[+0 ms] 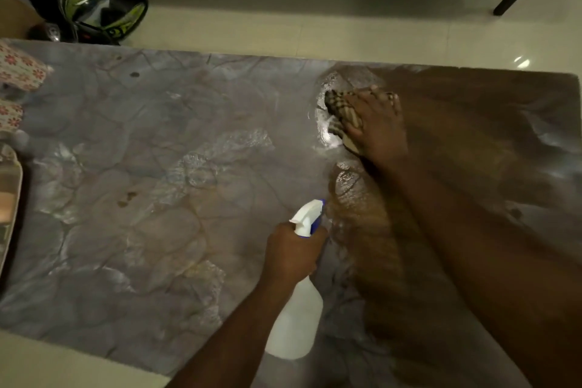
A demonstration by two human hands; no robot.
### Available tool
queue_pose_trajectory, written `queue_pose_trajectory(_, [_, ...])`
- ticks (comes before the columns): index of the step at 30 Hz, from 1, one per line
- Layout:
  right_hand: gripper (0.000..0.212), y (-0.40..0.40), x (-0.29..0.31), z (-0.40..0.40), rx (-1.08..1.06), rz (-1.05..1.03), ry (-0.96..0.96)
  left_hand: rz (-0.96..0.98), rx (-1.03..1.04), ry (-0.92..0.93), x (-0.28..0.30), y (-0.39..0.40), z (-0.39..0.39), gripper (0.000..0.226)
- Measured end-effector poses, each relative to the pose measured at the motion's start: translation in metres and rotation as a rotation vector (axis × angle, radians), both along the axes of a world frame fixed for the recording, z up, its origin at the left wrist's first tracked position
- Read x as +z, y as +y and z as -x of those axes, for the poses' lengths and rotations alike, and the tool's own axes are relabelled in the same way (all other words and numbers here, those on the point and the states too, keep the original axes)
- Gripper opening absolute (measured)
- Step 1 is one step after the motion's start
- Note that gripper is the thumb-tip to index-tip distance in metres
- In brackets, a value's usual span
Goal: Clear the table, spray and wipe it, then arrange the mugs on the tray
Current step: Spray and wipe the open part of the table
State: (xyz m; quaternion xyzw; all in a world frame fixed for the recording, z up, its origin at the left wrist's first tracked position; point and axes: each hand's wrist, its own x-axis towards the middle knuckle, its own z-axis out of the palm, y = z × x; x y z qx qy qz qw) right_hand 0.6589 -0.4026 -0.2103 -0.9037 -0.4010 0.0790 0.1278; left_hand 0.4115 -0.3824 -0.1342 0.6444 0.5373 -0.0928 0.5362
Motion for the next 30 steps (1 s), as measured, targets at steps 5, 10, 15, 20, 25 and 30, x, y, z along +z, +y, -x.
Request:
queue_pose_trajectory(5, [0.050,-0.023,0.005,0.056,0.445,0.030,0.071,0.021,0.062,0.059,-0.002,-0.010,0.014,0.030])
queue_pose_trajectory(10, [0.066,-0.046,0.007,0.007,0.085,0.004,0.042,-0.088,0.166,0.077,-0.002,-0.014,0.031,0.010])
queue_pose_trajectory(15, [0.047,-0.002,0.010,0.059,0.201,-0.004,0.015,0.011,0.047,0.044,-0.003,-0.025,0.043,0.021])
queue_pose_trajectory(20, [0.054,-0.074,0.010,0.048,0.588,0.050,0.093,0.002,-0.009,0.029,0.001,-0.033,0.067,0.045])
queue_pose_trajectory(25, [0.055,-0.044,0.014,0.092,0.055,0.010,0.030,0.081,-0.034,-0.107,-0.004,-0.033,0.082,0.040])
queue_pose_trajectory(30, [0.053,-0.101,0.009,0.149,0.533,0.063,0.055,0.131,0.056,-0.006,-0.005,-0.036,0.094,0.036])
